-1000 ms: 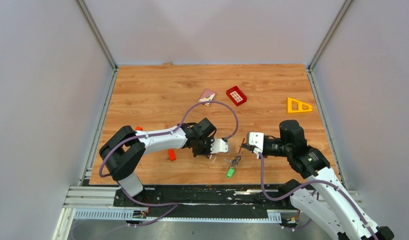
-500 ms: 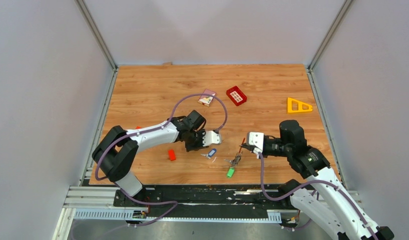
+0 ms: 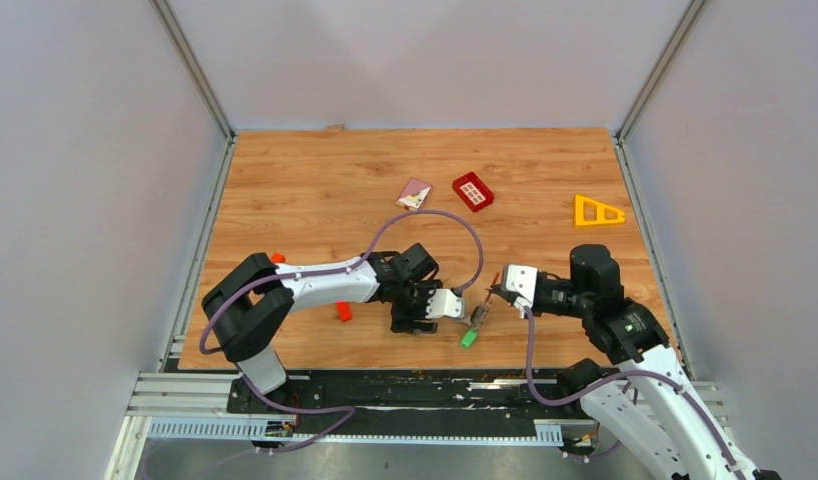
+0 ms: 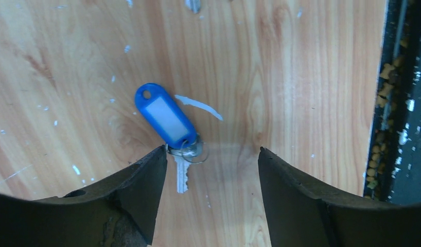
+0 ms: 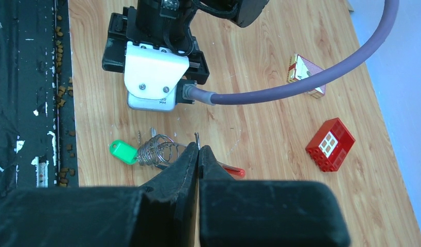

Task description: Put the keys on the keyring

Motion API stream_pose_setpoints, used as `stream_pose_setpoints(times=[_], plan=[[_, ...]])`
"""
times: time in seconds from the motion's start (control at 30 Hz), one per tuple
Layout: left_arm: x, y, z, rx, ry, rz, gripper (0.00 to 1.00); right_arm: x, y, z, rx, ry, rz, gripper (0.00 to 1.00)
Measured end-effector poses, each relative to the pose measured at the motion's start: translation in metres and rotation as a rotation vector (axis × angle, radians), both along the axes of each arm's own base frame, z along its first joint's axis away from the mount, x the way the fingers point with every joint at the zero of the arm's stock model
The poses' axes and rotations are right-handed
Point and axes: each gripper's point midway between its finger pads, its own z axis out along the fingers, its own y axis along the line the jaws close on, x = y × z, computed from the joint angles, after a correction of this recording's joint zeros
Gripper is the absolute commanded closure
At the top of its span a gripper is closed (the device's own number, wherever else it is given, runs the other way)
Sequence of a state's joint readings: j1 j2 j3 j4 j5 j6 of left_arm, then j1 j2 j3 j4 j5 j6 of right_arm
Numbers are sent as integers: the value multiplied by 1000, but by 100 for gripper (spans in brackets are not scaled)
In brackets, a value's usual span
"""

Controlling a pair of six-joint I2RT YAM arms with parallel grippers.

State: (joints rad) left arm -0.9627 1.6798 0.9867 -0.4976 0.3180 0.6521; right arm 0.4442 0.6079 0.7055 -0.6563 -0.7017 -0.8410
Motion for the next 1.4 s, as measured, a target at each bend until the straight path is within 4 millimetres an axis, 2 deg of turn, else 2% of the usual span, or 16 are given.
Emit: stream_pose_setpoints(times=[0.1,0.57,0.87,0.93,0.97,1.1,1.27,1.4], plan=[[6,-3,0,-1,-35,18,34,-1,-1,1,-1,-4,-5,100],[17,-7,-2,9,-73,61,82,-3,-3,-1,-4,2,-9,100],[17,-5,-1,22,-73,63,97,-3,-3,0,-3,0,-9,100],[17,-5,-1,24,-73,63,95,-3,-3,0,-3,0,-9,100],[16,-5,-1,25,-71,63,91,-3,-3,0,-3,0,-10,100],[12,-4,1,20,-55,48,55,-3,-3,0,-3,0,-10,100],[7,-10,10,-25,-42,21,31,-2,-6,1,-1,-5,-21,100],[6,-17,14,-45,-15,35,27,-3,-10,1,-1,-5,-38,100]])
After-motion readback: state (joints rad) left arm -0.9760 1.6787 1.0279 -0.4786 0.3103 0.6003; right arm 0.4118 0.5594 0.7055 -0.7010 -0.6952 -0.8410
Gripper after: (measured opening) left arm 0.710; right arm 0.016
